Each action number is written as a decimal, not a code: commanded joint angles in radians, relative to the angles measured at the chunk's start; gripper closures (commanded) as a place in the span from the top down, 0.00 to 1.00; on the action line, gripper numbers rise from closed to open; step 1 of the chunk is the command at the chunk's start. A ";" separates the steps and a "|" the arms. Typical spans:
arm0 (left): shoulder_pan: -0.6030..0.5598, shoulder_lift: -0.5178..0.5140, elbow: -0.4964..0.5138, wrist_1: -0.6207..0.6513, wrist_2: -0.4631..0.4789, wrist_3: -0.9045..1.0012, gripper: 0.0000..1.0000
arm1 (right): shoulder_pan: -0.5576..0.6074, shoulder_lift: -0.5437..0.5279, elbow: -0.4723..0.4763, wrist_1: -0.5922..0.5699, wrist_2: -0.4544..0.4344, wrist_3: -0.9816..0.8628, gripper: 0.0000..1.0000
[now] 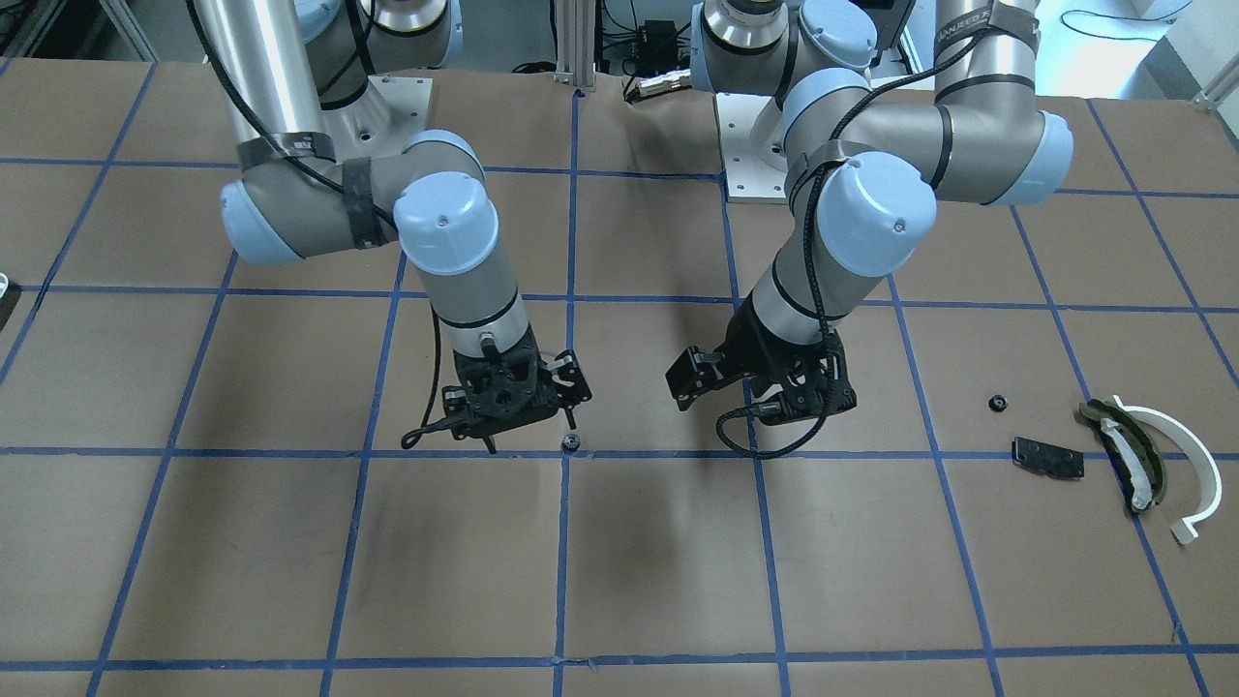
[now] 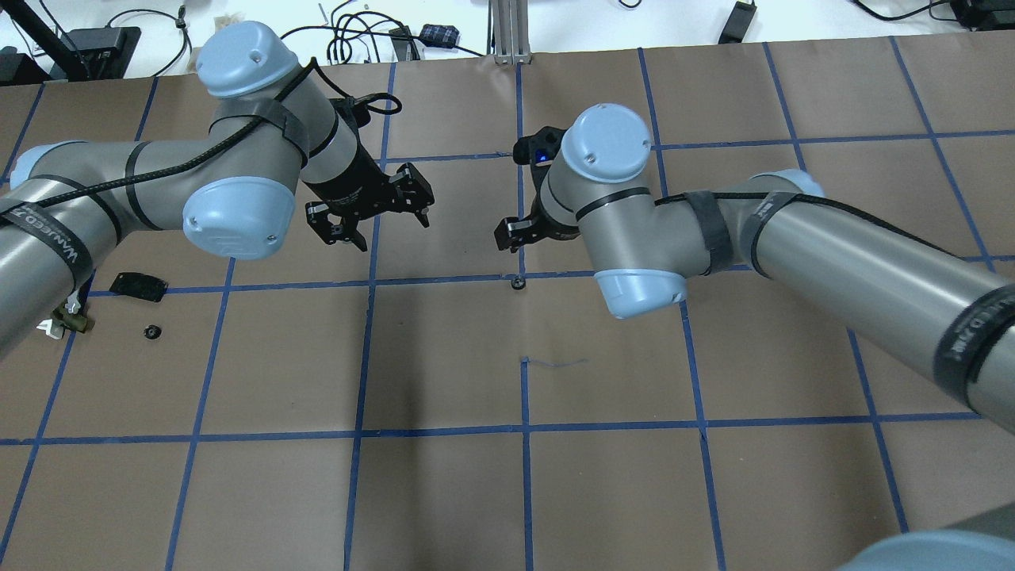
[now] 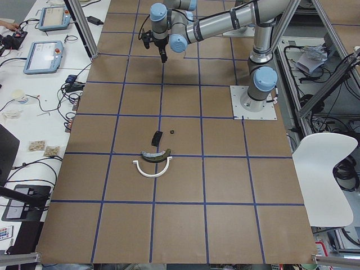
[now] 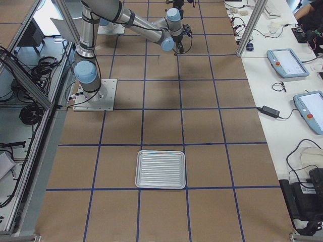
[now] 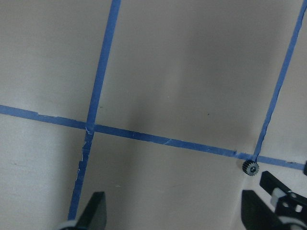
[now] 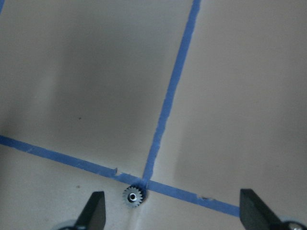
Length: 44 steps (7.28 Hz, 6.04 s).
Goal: Place bearing gear from tray to pile
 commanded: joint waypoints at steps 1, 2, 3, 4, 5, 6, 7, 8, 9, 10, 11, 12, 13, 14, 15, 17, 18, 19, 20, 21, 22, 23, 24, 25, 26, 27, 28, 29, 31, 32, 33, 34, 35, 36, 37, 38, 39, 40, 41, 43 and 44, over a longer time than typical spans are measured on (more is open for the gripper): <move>-0.135 -0.032 0.012 0.001 0.083 -0.048 0.95 | -0.143 -0.117 -0.100 0.337 -0.005 -0.136 1.00; -0.152 -0.058 0.014 0.020 0.083 -0.060 0.94 | -0.206 -0.150 -0.197 0.515 -0.017 -0.151 1.00; -0.177 -0.109 0.015 0.087 0.083 -0.068 0.94 | -0.222 -0.161 -0.292 0.671 -0.081 -0.135 1.00; -0.230 -0.159 0.015 0.164 0.086 -0.098 0.91 | -0.220 -0.179 -0.387 0.807 -0.122 -0.102 1.00; -0.271 -0.219 0.020 0.250 0.086 -0.138 0.87 | -0.220 -0.217 -0.462 0.913 -0.125 0.011 1.00; -0.289 -0.253 0.035 0.270 0.095 -0.135 0.87 | -0.220 -0.237 -0.490 0.962 -0.125 0.085 1.00; -0.315 -0.275 0.031 0.271 0.131 -0.140 0.87 | -0.220 -0.245 -0.481 0.980 -0.134 0.087 1.00; -0.316 -0.282 0.031 0.271 0.136 -0.135 0.87 | -0.220 -0.244 -0.480 0.974 -0.148 0.079 1.00; -0.316 -0.292 0.041 0.271 0.148 -0.135 0.87 | -0.220 -0.244 -0.480 0.961 -0.145 0.067 1.00; -0.316 -0.301 0.043 0.272 0.150 -0.135 0.87 | -0.220 -0.242 -0.474 0.896 -0.145 0.050 1.00; -0.316 -0.310 0.052 0.274 0.152 -0.140 0.78 | -0.220 -0.242 -0.472 0.868 -0.136 0.052 1.00; -0.316 -0.313 0.066 0.272 0.183 -0.139 0.73 | -0.220 -0.244 -0.461 0.868 -0.134 0.043 1.00; -0.316 -0.321 0.071 0.272 0.185 -0.140 0.72 | -0.220 -0.257 -0.419 0.866 -0.136 0.008 1.00; -0.316 -0.325 0.072 0.272 0.187 -0.137 0.72 | -0.220 -0.314 -0.353 0.856 -0.136 0.007 1.00; -0.316 -0.327 0.074 0.274 0.188 -0.142 0.72 | -0.220 -0.340 -0.278 0.745 -0.143 0.007 1.00; -0.316 -0.321 0.074 0.274 0.182 -0.131 0.46 | -0.220 -0.348 -0.259 0.714 -0.137 0.007 1.00; -0.316 -0.325 0.071 0.274 0.176 -0.143 0.35 | -0.220 -0.348 -0.260 0.716 -0.139 0.007 1.00; -0.316 -0.326 0.066 0.274 0.176 -0.145 0.34 | -0.220 -0.348 -0.260 0.719 -0.137 0.007 1.00; -0.316 -0.326 0.063 0.275 0.178 -0.145 0.29 | -0.220 -0.352 -0.260 0.742 -0.134 0.007 1.00; -0.316 -0.319 0.077 0.272 0.179 -0.142 0.14 | -0.220 -0.354 -0.260 0.742 -0.130 0.009 1.00; -0.310 -0.291 0.083 0.260 0.184 -0.131 0.10 | -0.220 -0.354 -0.262 0.748 -0.133 0.009 1.00; -0.263 -0.260 0.104 0.179 0.182 -0.128 0.10 | -0.220 -0.355 -0.260 0.757 -0.133 0.009 1.00; -0.199 -0.209 0.103 0.089 0.182 -0.072 0.08 | -0.220 -0.359 -0.260 0.757 -0.130 0.007 1.00; -0.080 -0.166 0.079 0.038 0.178 0.050 0.08 | -0.220 -0.359 -0.260 0.759 -0.131 0.007 1.00; 0.072 -0.108 0.039 0.021 0.181 0.144 0.08 | -0.220 -0.360 -0.259 0.757 -0.131 0.007 1.00; 0.219 -0.044 -0.048 -0.001 0.187 0.420 0.08 | -0.220 -0.360 -0.257 0.756 -0.131 0.006 1.00; 0.374 -0.001 -0.126 0.033 0.188 0.590 0.08 | -0.220 -0.362 -0.256 0.756 -0.131 0.006 1.00; 0.544 0.009 -0.156 0.050 0.184 0.768 0.08 | -0.220 -0.362 -0.254 0.756 -0.131 0.006 1.00; 0.661 -0.076 -0.159 0.140 0.190 0.886 0.08 | -0.220 -0.360 -0.253 0.745 -0.133 0.004 1.00; 0.667 -0.098 -0.158 0.169 0.188 0.891 0.08 | -0.220 -0.359 -0.253 0.744 -0.136 0.006 1.00; 0.667 -0.117 -0.159 0.172 0.188 0.879 0.08 | -0.220 -0.360 -0.253 0.745 -0.140 0.006 1.00; 0.667 -0.118 -0.161 0.174 0.188 0.872 0.08 | -0.220 -0.360 -0.253 0.745 -0.137 0.006 1.00; 0.667 -0.118 -0.169 0.176 0.188 0.868 0.08 | -0.220 -0.360 -0.253 0.744 -0.137 0.006 1.00; 0.667 -0.118 -0.199 0.183 0.188 0.866 0.08 | -0.220 -0.360 -0.254 0.742 -0.136 0.007 1.00; 0.665 -0.108 -0.221 0.232 0.193 0.857 0.09 | -0.220 -0.360 -0.254 0.743 -0.136 0.007 1.00; 0.665 -0.111 -0.228 0.240 0.191 0.856 0.09 | -0.220 -0.360 -0.254 0.742 -0.133 0.009 1.00; 0.665 -0.114 -0.218 0.238 0.193 0.856 0.09 | -0.220 -0.360 -0.256 0.743 -0.133 0.015 1.00; 0.665 -0.114 -0.222 0.240 0.191 0.856 0.09 | -0.220 -0.360 -0.256 0.744 -0.133 0.015 1.00; 0.665 -0.114 -0.221 0.238 0.191 0.856 0.09 | -0.220 -0.360 -0.256 0.745 -0.133 0.015 1.00; 0.667 -0.112 -0.221 0.240 0.214 0.859 0.49 | -0.220 -0.360 -0.256 0.745 -0.133 0.015 1.00; 0.665 -0.097 -0.219 0.238 0.252 0.856 0.59 | -0.220 -0.360 -0.254 0.747 -0.133 0.017 1.00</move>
